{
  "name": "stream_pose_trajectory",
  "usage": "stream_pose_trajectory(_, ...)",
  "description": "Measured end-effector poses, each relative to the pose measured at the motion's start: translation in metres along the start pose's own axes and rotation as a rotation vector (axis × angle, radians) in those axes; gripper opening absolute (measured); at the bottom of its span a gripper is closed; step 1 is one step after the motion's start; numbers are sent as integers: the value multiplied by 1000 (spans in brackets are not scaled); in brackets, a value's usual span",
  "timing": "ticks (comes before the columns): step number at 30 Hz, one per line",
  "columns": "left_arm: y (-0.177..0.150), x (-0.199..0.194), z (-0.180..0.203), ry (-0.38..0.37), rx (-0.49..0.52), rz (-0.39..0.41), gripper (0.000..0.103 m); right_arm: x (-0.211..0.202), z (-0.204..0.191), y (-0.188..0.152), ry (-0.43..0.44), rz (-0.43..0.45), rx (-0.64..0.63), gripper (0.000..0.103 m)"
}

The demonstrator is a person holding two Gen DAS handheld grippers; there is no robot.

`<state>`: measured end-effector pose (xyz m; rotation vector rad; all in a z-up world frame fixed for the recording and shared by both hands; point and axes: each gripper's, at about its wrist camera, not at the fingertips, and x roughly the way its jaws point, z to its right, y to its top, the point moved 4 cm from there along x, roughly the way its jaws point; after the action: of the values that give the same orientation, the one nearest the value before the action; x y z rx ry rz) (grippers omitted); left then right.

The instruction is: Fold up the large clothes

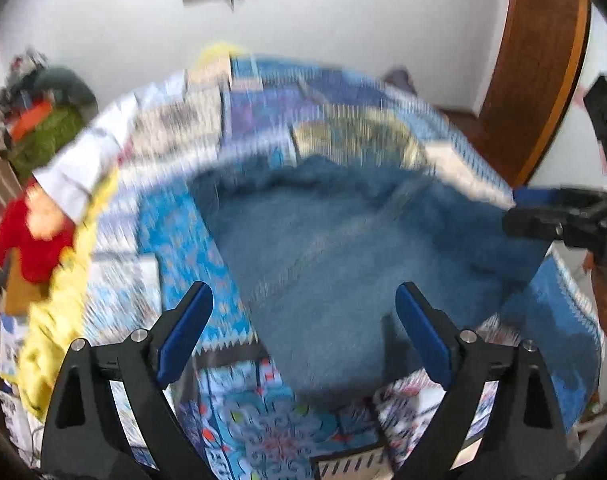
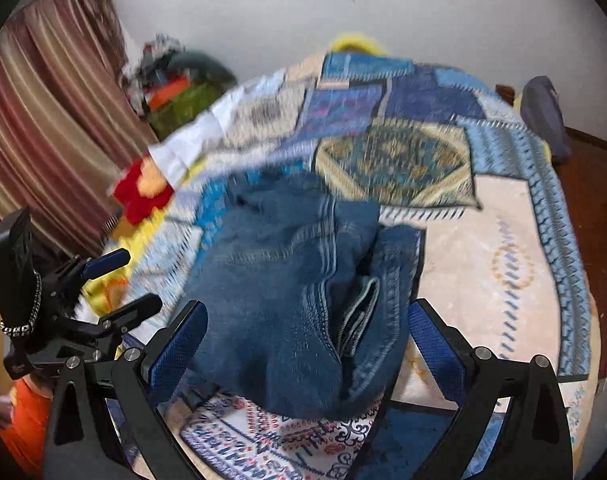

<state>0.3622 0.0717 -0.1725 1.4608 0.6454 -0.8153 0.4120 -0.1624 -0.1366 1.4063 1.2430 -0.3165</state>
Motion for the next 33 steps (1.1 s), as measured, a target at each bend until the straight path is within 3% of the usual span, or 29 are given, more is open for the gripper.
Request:
stream_pose_trajectory(2,-18,22,-2,-13,5,-68,94,24,4,-8,-51,-60,-22,100)
stream_pose_trajectory(4,-28,38,-4,-43,-3,-87,96,44,16,-19,-107,-113,-43,100)
stream_pose_trajectory(7,-41,45,-7,-87,-16,-91,101,60,37,-37,-57,-182,-14,100)
stream_pose_trajectory(9,-46,44,-6,-93,-6,-77,101,58,51,-46,-6,-192,47,100)
stream_pose_trajectory(12,-49,37,-5,-90,6,-70,101,44,64,-50,3,-181,80,100)
stream_pose_trajectory(14,-49,30,-6,-77,23,-75,101,33,67,-50,-26,-165,59,100)
stream_pose_trajectory(17,-47,17,-14,33,88,-49,101,16,64,-46,-93,-130,-7,100)
stream_pose_trajectory(19,-40,8,-23,111,115,-11,101,7,59,-39,-109,-107,-46,100)
stream_pose_trajectory(22,-22,3,-42,150,95,24,101,-5,48,-22,-119,-51,-87,100)
stream_pose_trajectory(28,30,24,-71,154,28,56,101,-5,28,29,-80,43,-119,101)
stream_pose_trajectory(33,65,75,-81,85,-20,-13,101,42,18,63,-45,-34,-119,101)
